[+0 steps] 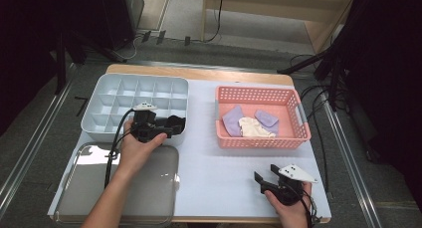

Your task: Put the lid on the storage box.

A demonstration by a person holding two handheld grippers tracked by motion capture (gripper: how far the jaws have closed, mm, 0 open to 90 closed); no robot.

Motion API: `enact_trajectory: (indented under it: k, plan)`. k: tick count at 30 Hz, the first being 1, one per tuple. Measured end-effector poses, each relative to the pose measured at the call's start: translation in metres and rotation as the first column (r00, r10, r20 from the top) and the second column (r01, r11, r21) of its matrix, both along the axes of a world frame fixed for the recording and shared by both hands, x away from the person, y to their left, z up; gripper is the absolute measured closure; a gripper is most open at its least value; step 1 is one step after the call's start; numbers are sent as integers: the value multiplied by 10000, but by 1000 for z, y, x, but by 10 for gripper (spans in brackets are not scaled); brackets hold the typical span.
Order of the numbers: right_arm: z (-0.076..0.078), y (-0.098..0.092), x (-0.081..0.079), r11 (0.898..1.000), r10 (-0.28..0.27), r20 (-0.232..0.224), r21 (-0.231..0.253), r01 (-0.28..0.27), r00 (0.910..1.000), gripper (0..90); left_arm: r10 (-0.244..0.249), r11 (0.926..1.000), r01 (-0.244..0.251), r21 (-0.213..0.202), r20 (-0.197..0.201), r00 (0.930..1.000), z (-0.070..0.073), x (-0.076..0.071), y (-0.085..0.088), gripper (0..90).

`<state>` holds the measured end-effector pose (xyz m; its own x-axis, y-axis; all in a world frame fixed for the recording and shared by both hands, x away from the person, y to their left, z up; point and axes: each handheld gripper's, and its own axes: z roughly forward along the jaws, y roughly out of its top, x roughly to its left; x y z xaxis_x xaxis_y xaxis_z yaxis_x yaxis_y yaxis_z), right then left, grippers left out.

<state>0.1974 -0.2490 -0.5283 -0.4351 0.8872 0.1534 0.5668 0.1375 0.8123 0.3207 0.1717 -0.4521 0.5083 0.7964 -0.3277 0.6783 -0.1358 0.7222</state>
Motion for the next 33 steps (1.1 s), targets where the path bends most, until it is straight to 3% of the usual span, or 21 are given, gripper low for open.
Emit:
enact_trajectory:
  k: [3,5,7,11,14,15,17,20,23,27,29,31,33]
  plan:
    - [0,0,0,10000,14,-19,6,-14,10000,304,6,10000,-6,-49,27,10000,1,0,0,534]
    - [0,0,0,10000,11,-30,9,-11,10000,304,69,9996,-70,269,66,10000,0,0,-4,571]
    - [0,0,1,10000,33,-37,7,-33,10000,304,69,9988,-61,480,-161,9998,-2,2,-6,608]
    - [0,1,0,10000,28,-31,-43,-29,10000,305,302,9988,-283,401,-477,9984,-3,5,-7,686]
    - [0,1,0,10000,27,-44,-51,-27,10000,306,304,9952,-260,942,-455,9985,-3,6,-10,732]
    - [0,1,0,10000,29,-43,-69,-29,10000,307,282,9919,-231,1250,-392,9988,-3,5,-11,777]
    - [0,2,0,10000,9,-95,-64,-10,10000,307,379,9905,-329,1337,-354,9987,-4,6,-11,879]
    - [0,1,0,10000,10,-36,-94,-11,10000,307,340,9935,-291,1102,-430,9985,-4,7,-10,852]
    - [0,1,0,10000,14,-55,-24,-15,10000,307,335,9973,-302,675,-475,9983,-2,6,-9,679]
    - [0,1,1,10000,40,-92,-17,-40,10000,307,1119,9930,-1122,360,115,9937,2,5,-6,558]
    - [-1,1,1,10000,59,-103,-18,-59,9999,307,1374,9887,-1392,563,343,9899,1,7,-7,475]
    - [-1,1,1,10000,87,-97,-30,-88,9999,307,1343,9869,-1372,849,387,9902,0,9,-12,486]
    - [-1,1,1,10000,84,-115,-11,-84,9999,307,1156,9861,-1213,1137,551,9918,0,8,-15,557]
